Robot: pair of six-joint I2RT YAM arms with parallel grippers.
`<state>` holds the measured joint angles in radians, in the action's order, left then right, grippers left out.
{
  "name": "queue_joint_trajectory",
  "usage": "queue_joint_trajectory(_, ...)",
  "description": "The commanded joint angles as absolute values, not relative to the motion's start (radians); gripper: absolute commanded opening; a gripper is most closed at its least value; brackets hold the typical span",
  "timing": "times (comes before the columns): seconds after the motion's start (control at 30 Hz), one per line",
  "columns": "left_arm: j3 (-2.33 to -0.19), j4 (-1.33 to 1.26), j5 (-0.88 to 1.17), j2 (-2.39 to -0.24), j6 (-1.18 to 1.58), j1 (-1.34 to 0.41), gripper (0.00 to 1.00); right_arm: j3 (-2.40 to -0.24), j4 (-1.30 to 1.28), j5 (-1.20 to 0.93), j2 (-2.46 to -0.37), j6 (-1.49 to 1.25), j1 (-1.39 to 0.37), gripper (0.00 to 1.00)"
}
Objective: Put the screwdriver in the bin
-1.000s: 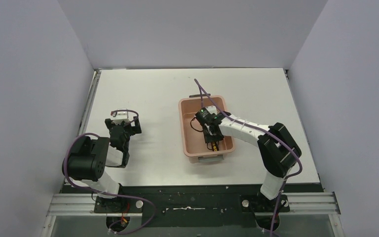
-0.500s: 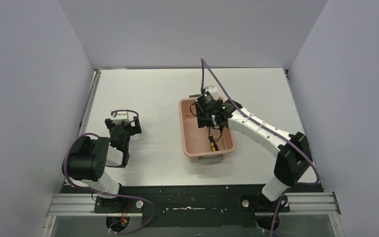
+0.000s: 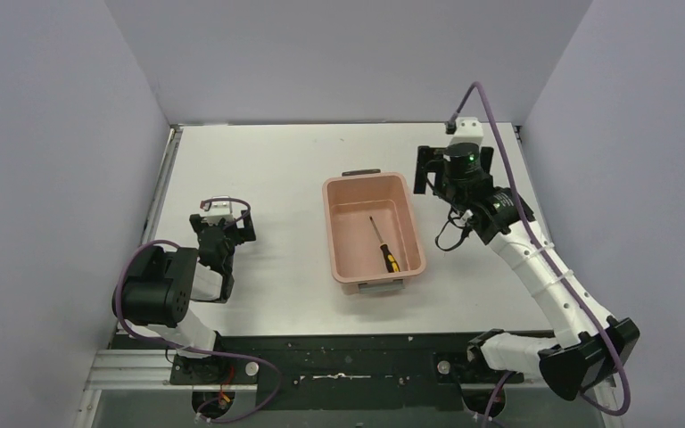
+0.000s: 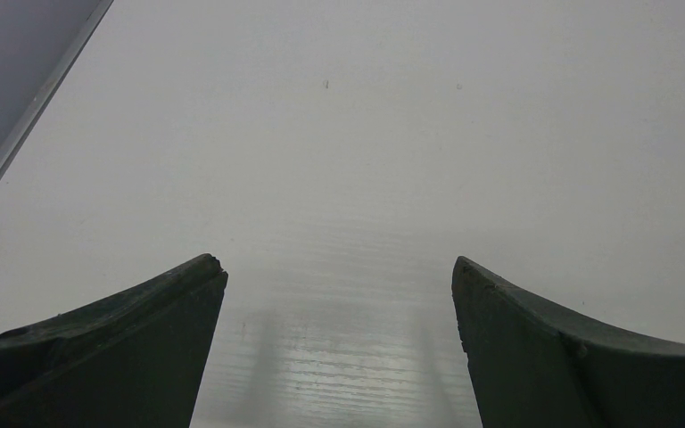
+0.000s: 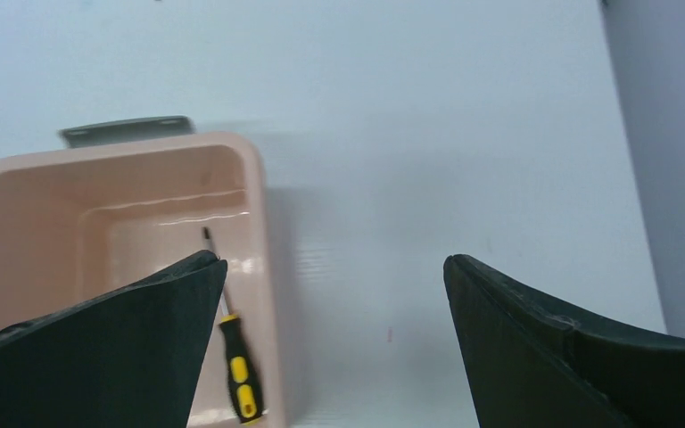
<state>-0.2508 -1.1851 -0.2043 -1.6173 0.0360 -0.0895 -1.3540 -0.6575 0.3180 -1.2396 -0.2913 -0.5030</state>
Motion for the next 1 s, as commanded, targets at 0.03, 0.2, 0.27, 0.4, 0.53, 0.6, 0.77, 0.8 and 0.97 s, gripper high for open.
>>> queue_joint_trajectory(0.03,-0.253,-1.211,-0.193,-1.609,0.027,-0.083,0.97,-1.095,-0.432,0.424,-1.143,-0.183,-0.328,1.00)
queue_joint_trajectory(0.2,-0.253,-1.210,-0.193,-1.610,0.027,-0.083,0.97,-0.760,-0.131,0.436,-1.003,-0.200,-0.200,1.00)
queue_joint_trajectory(0.27,-0.253,-1.211,-0.193,-1.609,0.027,-0.083,0.97,-0.638,-0.033,0.441,-0.963,-0.219,-0.182,1.00)
queue_joint_trajectory(0.4,-0.253,-1.211,-0.193,-1.609,0.026,-0.083,0.97,-0.432,0.122,0.434,-0.911,-0.264,-0.177,1.00)
queue_joint_trajectory(0.53,-0.253,-1.210,-0.193,-1.610,0.027,-0.083,0.97,-0.325,0.196,0.431,-0.873,-0.283,-0.177,1.00)
queue_joint_trajectory(0.6,-0.253,-1.210,-0.194,-1.610,0.026,-0.084,0.97,-0.299,0.207,0.432,-0.854,-0.296,-0.177,1.00)
queue_joint_trajectory(0.77,-0.255,-1.207,-0.191,-1.610,0.027,-0.083,0.97,-0.282,0.205,0.434,-0.817,-0.301,-0.177,1.00)
queue_joint_trajectory(0.8,-0.256,-1.204,-0.190,-1.611,0.027,-0.083,0.97,-0.281,0.203,0.436,-0.815,-0.302,-0.177,1.00)
queue_joint_trajectory(0.97,-0.254,-1.209,-0.191,-1.610,0.026,-0.082,0.97,-0.287,0.203,0.440,-0.827,-0.304,-0.177,1.00)
